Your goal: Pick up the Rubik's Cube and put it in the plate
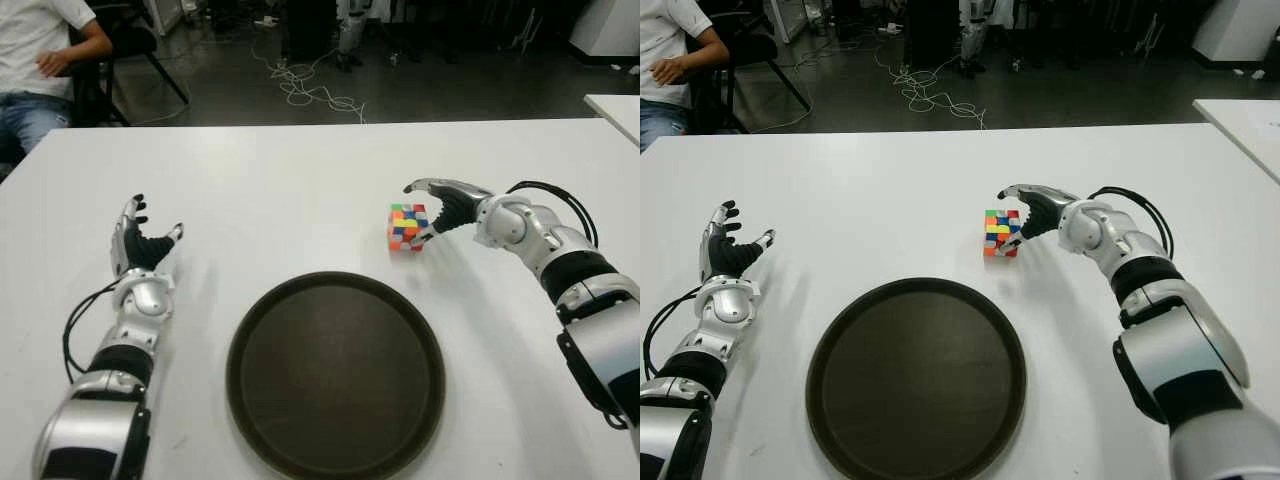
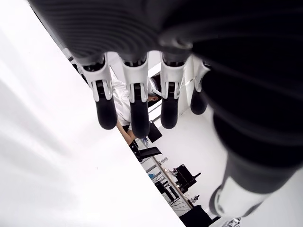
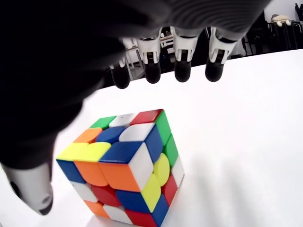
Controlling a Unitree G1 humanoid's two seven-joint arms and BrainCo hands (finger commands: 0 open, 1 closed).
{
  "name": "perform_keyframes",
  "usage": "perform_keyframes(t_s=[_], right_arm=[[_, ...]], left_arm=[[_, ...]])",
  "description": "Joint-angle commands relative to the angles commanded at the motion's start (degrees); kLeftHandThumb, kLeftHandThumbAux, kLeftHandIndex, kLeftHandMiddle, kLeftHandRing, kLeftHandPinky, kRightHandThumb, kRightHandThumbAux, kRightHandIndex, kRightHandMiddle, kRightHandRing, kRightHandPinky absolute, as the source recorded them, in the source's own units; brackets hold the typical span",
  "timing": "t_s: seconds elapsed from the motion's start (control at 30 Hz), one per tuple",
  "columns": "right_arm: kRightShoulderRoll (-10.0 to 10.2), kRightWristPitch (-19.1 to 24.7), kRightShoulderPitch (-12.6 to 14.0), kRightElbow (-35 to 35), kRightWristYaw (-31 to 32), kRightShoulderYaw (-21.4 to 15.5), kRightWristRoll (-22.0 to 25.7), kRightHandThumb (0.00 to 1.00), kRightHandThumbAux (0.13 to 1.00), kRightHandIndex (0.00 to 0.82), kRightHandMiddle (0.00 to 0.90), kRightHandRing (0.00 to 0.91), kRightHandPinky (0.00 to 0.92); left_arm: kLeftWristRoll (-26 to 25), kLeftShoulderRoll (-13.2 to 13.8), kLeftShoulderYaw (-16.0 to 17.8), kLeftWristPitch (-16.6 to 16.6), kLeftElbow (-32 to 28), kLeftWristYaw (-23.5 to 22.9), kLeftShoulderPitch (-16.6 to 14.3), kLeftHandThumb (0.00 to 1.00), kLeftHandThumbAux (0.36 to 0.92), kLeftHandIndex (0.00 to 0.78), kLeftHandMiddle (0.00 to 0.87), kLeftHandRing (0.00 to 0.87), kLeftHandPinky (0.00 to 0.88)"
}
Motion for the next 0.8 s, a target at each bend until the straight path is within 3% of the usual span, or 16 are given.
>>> perform_keyframes(t_s=[0.27,0.53,0.8], right_arm=[[0.62,0.18,-0.85,0.09,2.02,-0.07,0.42,0.000,0.673,0.000,0.009,0.005,0.000],[1.41,0.97,-1.55,0.40,2.70,0.34,-0.03,0.000,0.691,0.000,0.000,0.000,0.000],[2.14,1.19,-1.98,0.98,0.62,0.81,-0.88,0.000,0.658,0.000,0.000,0.000,0.000]], left_arm=[[-0.48,-0.23,0.29,-0.74,-0.53,-0.29,0.28,0.276,0.782,0.114,0.179,0.192,0.246],[-0.55,-0.29,0.32,-0.25,-0.71,-0.46,0.32,0.238,0.776,0.113,0.204,0.226,0.288],[-0.86,-0.45,0.56,-0.10,-0.91,-0.57,0.36,0.233,0.771,0.115,0.191,0.206,0.248]])
